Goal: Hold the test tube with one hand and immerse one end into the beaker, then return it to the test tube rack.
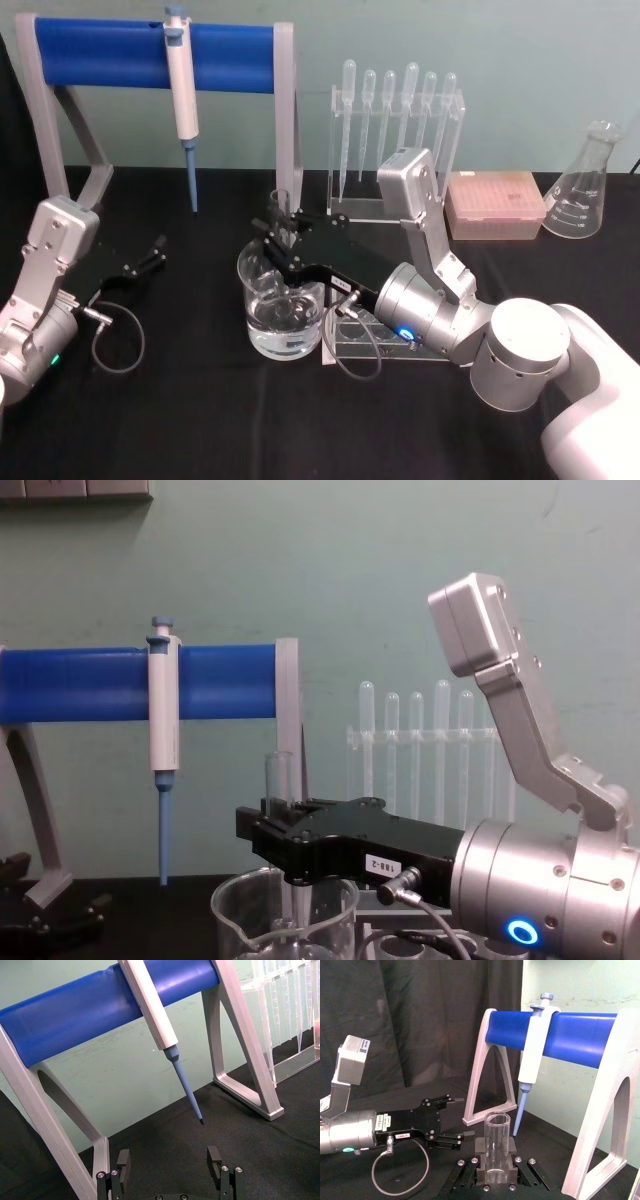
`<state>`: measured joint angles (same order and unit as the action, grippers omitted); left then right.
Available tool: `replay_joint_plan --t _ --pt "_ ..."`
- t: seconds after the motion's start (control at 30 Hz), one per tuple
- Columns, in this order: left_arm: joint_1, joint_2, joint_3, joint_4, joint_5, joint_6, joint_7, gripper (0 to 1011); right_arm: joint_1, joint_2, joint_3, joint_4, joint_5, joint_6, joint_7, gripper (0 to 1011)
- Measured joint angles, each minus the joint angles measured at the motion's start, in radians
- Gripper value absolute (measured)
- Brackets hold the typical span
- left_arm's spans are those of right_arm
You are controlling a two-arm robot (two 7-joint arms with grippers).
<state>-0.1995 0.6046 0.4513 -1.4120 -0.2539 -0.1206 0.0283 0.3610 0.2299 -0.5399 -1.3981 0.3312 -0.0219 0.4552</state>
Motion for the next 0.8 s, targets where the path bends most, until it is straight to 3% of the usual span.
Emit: replay_joint_plan --t 0.8 --pt "0.000 0.000 0.000 0.000 0.000 0.000 0.000 1000 0.000 0.000 0.000 0.000 0.000 0.000 0.000 226"
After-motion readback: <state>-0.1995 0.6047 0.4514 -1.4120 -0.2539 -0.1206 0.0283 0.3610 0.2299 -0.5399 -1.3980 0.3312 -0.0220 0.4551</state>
